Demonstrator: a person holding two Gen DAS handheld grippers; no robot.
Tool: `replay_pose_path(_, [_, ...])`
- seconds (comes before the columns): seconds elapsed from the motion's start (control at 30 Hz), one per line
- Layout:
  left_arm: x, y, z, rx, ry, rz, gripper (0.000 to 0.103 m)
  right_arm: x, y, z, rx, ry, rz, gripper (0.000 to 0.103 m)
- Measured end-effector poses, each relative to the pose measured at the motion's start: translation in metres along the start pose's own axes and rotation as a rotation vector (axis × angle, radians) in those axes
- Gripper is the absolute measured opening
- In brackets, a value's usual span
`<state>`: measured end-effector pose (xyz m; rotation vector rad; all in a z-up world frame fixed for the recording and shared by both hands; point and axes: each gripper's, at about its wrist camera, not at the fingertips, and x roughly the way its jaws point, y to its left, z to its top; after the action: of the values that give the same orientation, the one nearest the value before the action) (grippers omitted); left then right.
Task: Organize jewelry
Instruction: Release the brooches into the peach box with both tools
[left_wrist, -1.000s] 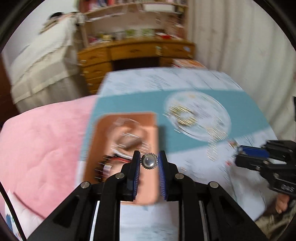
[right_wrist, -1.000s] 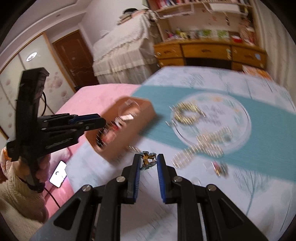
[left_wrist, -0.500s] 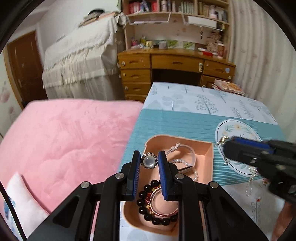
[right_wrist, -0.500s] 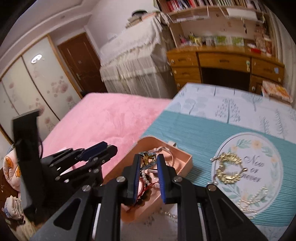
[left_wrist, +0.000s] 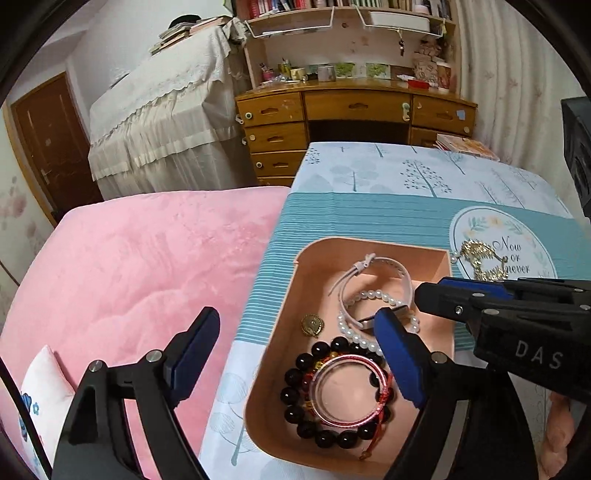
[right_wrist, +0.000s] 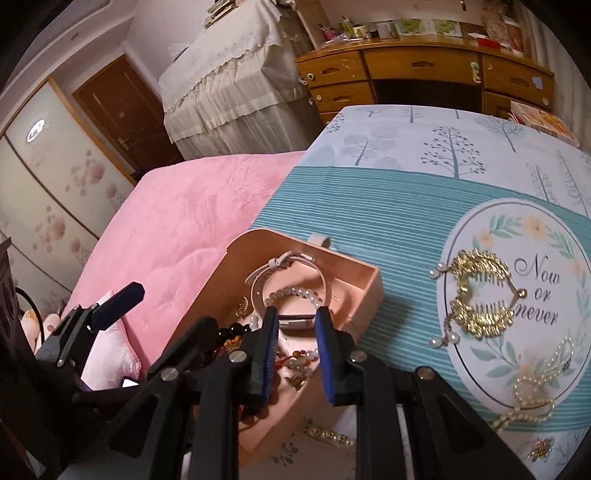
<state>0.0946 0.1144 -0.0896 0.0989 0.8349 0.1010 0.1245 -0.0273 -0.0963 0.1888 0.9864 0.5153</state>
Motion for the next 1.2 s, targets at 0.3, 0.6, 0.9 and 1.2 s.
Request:
replay_pose_path(0.3, [-0.005,-0.006,-0.001,0.003,-0.001,-0.015,0.084,-0.025,-0.006,-0.016,0.028,-0.041,0.006,0.024])
replay_pose_path(0.6, [-0.029,-0.029,-0.005,0.035,-0.043,-0.046,0.084,-0.074,-0.027,-0.042,0.076,-0.135,-0.016,0.024])
replay_pose_path(0.9, [-0.068,-0.043,0.001,0.006,-0.100,-0.132,0.084,-0.151,-0.073,-0.063,0.153,-0.308,-0.168,0.024])
replay_pose_path(1.2, [-0.077,-0.087,0.001,0.062,-0.087,-0.205,0.085,-0.181,-0.123,-0.083,0.261,-0.329,-0.261,0.024])
